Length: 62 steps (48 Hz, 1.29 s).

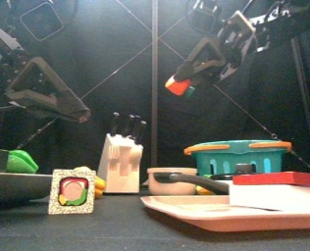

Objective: Place carrot top in basket

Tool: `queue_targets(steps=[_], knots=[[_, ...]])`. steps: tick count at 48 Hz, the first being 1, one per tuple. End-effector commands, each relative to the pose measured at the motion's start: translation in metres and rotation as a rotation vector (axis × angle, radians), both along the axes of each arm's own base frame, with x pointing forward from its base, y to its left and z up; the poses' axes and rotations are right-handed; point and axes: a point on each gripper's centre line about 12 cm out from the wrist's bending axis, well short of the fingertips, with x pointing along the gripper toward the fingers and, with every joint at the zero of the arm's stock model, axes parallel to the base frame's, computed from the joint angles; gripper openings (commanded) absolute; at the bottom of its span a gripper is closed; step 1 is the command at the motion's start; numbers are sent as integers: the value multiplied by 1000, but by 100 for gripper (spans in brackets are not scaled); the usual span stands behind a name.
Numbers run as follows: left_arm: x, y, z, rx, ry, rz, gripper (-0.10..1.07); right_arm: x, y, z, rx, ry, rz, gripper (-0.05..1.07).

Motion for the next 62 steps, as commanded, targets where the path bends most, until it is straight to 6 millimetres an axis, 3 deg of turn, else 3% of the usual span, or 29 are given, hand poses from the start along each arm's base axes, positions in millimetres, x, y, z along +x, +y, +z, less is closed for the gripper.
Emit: queue_targets(steps=[1,14,27,46,62], knots=[[6,-1,6,-5,-26,4,50,-20,-31,15,-29,-69,-122,60],[6,0,6,-7,-25,10,50,-64,-89,-2,-44,-80,-385,60],[5,2,4,-3,-20,13,50,-106,-134,-23,-11,-77,-641,61],[4,3,4,-3,-19,16,50,-126,-149,-56,105,-19,-776,70],[4,3,4,-3,-19,16,50,-130,-149,-67,139,2,-802,81]])
